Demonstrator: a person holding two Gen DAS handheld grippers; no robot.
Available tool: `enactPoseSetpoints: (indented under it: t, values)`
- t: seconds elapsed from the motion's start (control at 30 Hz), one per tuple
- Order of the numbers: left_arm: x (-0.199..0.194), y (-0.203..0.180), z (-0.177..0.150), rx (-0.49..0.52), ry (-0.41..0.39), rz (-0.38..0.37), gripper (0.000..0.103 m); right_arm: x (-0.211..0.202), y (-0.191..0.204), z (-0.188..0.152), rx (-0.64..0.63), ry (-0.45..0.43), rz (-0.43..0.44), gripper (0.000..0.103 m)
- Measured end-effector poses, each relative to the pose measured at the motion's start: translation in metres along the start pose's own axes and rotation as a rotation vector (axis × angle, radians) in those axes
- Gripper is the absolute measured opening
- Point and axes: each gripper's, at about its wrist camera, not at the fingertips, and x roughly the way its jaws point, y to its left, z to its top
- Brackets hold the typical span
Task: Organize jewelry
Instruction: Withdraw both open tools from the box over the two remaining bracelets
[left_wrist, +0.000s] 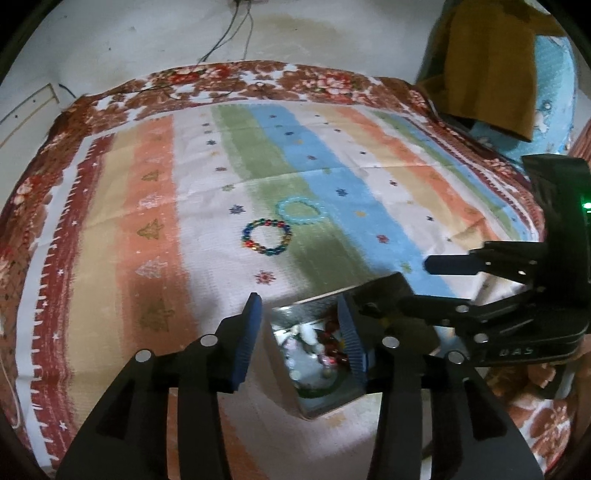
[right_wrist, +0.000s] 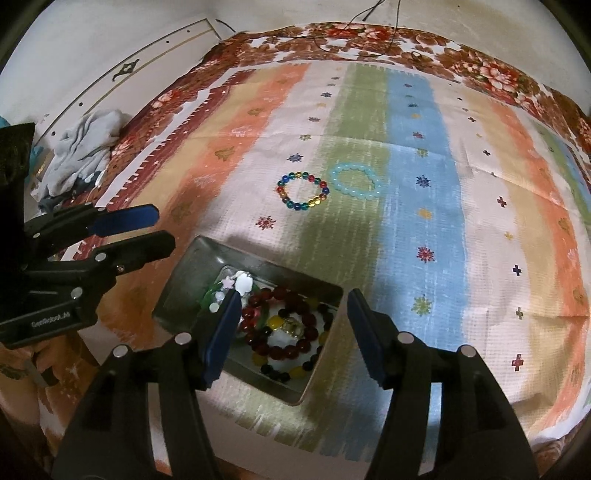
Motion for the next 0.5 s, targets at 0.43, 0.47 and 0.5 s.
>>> enactPoseSetpoints:
  t: [0.43,0.47,0.5]
  values:
    - [0.029,0.01,0.02,0.031,0.035,0.1,0.056,0.013,-0.016,0.02,0.037,0.003,-0.036,0.07]
    - [0.03,0.011,0.021,0.029,0.037,0.104,0.056,0.014,-0.017,0.021,0.038,0.004,-0.041,0.07]
    - [0.032,0.013,0.022,0.025,0.042,0.109,0.056,0.015,-0.019,0.022,0.04,0.006,-0.045,0.071]
